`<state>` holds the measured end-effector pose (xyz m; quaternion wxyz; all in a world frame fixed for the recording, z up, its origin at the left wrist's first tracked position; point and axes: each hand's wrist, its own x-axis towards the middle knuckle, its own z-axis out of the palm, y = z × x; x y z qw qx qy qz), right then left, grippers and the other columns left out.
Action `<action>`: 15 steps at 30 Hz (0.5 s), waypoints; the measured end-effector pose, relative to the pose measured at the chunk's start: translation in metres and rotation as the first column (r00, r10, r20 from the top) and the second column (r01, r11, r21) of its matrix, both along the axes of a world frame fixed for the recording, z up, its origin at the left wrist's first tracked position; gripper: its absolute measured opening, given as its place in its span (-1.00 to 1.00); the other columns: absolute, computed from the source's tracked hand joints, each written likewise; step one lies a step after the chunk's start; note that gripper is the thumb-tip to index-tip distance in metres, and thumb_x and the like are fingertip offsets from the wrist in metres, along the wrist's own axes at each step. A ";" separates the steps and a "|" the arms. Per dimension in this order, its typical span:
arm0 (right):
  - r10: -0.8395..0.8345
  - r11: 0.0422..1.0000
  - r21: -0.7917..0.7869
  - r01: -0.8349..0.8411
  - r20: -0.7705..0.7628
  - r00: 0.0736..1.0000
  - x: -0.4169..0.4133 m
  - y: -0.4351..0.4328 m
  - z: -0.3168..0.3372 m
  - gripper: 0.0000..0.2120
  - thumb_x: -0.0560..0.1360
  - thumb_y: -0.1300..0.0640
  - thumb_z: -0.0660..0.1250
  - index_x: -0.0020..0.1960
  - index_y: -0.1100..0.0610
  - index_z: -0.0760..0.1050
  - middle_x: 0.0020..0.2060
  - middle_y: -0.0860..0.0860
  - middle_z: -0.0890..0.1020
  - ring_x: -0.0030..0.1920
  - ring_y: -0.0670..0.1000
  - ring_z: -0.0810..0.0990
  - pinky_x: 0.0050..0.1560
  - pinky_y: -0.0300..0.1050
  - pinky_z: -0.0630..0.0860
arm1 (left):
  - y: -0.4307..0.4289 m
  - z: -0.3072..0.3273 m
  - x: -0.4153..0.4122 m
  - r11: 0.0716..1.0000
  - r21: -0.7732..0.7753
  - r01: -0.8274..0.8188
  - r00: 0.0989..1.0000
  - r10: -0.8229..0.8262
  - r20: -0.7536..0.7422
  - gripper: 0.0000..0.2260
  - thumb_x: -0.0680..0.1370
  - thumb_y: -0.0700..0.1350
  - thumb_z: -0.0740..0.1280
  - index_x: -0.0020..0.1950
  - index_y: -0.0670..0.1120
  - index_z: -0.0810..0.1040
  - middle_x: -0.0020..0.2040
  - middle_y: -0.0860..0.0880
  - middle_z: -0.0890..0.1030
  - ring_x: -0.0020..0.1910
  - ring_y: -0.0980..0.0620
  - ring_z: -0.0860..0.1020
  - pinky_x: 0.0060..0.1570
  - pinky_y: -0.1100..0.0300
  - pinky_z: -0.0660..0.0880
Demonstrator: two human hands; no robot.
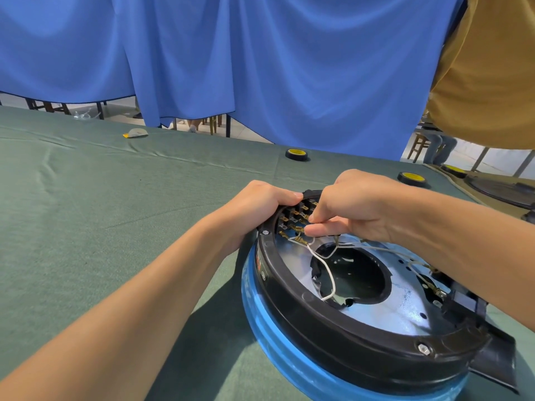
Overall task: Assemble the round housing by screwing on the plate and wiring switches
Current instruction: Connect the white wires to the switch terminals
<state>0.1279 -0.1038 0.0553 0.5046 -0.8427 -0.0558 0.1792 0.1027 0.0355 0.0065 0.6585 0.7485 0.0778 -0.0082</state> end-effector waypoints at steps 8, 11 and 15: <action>0.006 1.000 0.000 -0.006 -0.013 1.000 0.000 -0.001 0.001 -0.84 0.43 0.56 0.26 -0.05 0.39 0.48 0.24 0.20 0.41 -0.24 0.11 0.64 -0.36 -0.19 0.64 | 0.000 0.000 0.001 1.000 0.009 -0.009 1.000 0.009 0.001 -0.79 0.57 -0.06 0.36 0.11 -0.12 0.69 -0.03 -0.17 0.73 0.04 -0.18 0.68 0.25 -0.13 0.53; 0.023 1.000 -0.013 -0.024 -0.024 0.999 0.000 0.001 0.003 -0.84 0.43 0.57 0.25 -0.08 0.38 0.48 0.23 0.22 0.42 -0.16 0.14 0.62 -0.35 -0.18 0.64 | -0.001 0.001 0.000 1.000 0.008 -0.007 1.000 0.007 0.003 -0.79 0.57 -0.07 0.36 0.13 -0.12 0.69 -0.04 -0.15 0.73 0.02 -0.16 0.69 0.24 -0.12 0.54; 0.042 0.998 -0.036 -0.044 -0.038 0.998 -0.001 0.001 0.005 -0.85 0.45 0.57 0.23 -0.12 0.37 0.45 0.18 0.25 0.43 -0.11 0.15 0.59 -0.33 -0.15 0.65 | -0.001 0.001 -0.001 1.000 0.012 -0.012 1.000 0.012 -0.001 -0.78 0.57 -0.06 0.36 0.13 -0.12 0.69 -0.03 -0.16 0.72 0.03 -0.18 0.68 0.25 -0.12 0.53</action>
